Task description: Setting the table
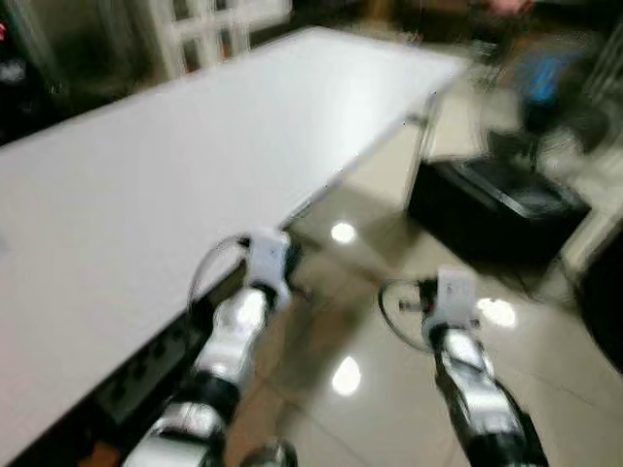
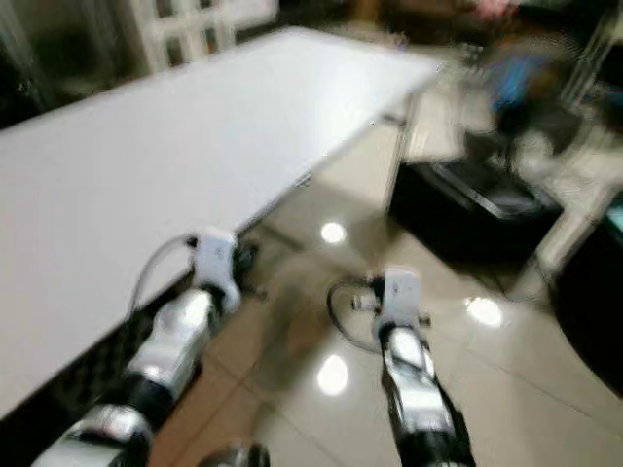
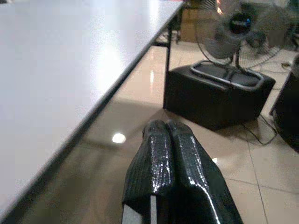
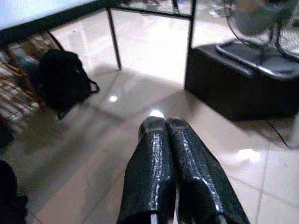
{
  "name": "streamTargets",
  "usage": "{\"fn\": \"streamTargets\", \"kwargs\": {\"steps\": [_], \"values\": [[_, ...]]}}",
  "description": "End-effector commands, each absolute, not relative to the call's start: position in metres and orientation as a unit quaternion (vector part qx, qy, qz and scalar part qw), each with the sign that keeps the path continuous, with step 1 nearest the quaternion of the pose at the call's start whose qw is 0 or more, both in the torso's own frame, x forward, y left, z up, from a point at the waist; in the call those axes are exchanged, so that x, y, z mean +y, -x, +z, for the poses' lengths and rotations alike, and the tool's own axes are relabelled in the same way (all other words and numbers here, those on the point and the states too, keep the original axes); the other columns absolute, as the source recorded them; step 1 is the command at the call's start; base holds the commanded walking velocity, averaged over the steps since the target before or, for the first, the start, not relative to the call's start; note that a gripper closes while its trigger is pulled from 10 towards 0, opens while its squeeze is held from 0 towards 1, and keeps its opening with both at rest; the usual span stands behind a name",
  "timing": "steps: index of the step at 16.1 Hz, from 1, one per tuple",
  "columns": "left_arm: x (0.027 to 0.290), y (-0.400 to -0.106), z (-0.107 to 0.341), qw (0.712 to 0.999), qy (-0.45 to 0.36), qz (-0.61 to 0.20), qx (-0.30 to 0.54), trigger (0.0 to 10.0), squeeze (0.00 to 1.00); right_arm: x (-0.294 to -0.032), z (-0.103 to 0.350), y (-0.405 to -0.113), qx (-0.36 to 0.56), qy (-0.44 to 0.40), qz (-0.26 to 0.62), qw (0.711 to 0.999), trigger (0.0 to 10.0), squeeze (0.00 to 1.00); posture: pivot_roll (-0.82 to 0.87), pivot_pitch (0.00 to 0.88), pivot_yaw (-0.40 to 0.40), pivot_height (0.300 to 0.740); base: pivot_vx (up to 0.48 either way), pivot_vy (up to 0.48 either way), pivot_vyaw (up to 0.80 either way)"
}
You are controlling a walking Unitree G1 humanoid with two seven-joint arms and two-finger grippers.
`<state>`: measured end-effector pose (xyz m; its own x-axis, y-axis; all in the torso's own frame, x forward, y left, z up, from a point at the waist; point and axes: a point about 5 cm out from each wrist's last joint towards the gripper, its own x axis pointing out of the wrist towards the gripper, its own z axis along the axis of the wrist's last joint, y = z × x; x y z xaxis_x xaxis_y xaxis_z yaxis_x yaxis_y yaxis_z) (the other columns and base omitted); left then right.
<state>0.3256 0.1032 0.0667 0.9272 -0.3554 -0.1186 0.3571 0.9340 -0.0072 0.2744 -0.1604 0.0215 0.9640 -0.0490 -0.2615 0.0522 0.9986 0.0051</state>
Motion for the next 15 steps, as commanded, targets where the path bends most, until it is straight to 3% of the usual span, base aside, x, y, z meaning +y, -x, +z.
{"fn": "streamTargets", "kwargs": {"steps": [1,4,15], "values": [[0.119,-0.321,0.059,0.984,-0.009,-0.162,0.071,10.0,0.00,-0.159,0.029,-0.281,0.118,-0.005,-0.022,0.993,10.0,0.00,-0.08,0.000,0.047,0.740,0.000,0.000,0.48],[0.131,-0.320,0.056,0.987,-0.012,-0.144,0.076,10.0,0.00,-0.159,0.031,-0.283,0.115,-0.006,-0.017,0.993,10.0,0.00,-0.08,0.000,0.043,0.740,0.000,0.000,0.48],[0.115,-0.322,0.062,0.984,-0.001,-0.162,0.067,10.0,0.00,-0.154,0.030,-0.284,0.119,-0.010,-0.006,0.993,10.0,0.00,-0.08,0.000,0.047,0.740,0.000,0.000,0.48]]}}
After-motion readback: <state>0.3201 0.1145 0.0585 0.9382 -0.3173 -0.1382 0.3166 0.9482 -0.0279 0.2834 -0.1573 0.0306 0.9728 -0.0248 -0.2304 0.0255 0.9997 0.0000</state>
